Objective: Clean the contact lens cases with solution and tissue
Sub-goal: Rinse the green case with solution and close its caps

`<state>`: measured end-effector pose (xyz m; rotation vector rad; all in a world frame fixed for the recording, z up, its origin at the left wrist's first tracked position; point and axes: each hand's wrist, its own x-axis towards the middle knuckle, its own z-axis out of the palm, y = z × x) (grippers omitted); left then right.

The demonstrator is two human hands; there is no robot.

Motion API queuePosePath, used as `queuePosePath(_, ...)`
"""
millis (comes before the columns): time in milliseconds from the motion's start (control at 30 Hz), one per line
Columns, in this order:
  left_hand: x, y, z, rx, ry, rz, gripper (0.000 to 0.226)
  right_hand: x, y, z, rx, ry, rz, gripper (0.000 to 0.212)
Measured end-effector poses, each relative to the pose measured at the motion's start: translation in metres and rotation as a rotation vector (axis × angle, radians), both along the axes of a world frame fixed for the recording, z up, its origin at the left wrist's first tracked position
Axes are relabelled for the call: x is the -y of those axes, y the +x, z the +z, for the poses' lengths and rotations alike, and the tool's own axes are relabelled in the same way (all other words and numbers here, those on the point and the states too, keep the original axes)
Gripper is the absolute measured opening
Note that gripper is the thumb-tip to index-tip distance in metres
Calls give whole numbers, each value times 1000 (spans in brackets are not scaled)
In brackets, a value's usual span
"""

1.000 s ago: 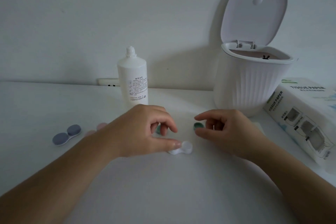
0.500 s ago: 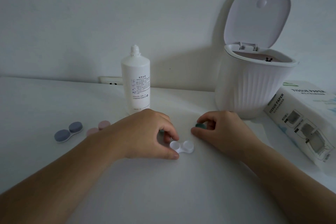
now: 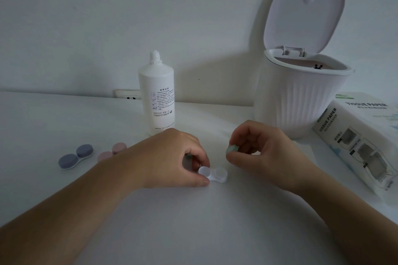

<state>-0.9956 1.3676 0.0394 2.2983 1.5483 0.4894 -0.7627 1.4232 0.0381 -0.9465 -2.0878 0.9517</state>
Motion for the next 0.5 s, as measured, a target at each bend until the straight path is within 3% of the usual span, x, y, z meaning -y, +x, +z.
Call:
queuePosePath(167,1,-1,0,8,-14,12,21,3,1,2,93,1,87,21)
queuePosePath(267,0,-1,1,2,-12,11,21,4,2,0,184,-51,148,35)
queuePosePath(500,0,0,0,-1,-16,4,22,4,4,-3,292,48,183,45)
